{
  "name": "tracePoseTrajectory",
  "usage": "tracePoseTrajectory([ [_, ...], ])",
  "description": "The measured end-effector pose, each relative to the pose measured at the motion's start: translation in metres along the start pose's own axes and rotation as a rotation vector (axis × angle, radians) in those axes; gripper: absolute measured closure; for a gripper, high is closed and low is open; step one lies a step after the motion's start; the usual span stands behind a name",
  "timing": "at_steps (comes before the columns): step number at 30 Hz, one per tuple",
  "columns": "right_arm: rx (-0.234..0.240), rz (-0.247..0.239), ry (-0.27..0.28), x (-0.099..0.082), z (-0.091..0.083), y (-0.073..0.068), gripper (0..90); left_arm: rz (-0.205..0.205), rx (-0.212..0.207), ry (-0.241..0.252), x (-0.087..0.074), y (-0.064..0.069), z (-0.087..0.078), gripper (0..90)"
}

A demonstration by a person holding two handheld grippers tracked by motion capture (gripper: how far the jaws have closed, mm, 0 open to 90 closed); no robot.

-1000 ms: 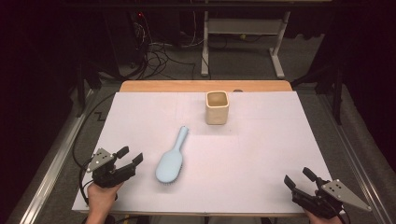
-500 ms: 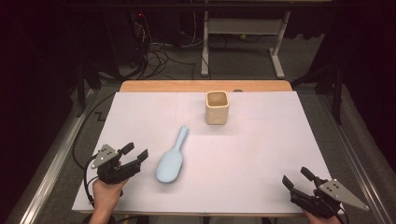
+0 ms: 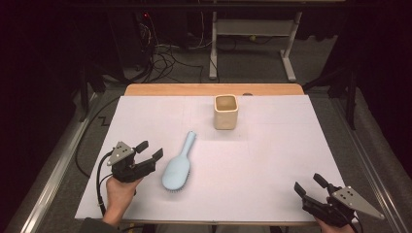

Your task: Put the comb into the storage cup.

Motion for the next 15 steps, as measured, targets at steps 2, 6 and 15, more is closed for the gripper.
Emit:
tracePoseTrajectory([
  [2, -0.001, 0.007, 0.0, 0.0, 0.0, 0.001, 25.6, -0.001, 0.0, 0.0, 0.001, 0.001, 0.001, 34.9],
  [6, -0.009, 0.018, 0.003, 0.001, 0.0, 0.003, 25.6, 0.019, -0.011, -0.009, 0.002, 0.004, 0.006, 35.0],
  [15, -0.006, -0.008, 0.008, 0.001, -0.001, -0.002, 26.2, 0.023, -0.019, -0.006, 0.009, 0.008, 0.017, 35.5],
])
Point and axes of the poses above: each handheld gripper's, and its own axes: z roughly forward along the jaws, x roughly out of its top, y roughly to its right, the point moved 6 cm from there along z, roughly forward along the jaws, and after that the axes turned 11 degrees about z, right-handed, at the moved point
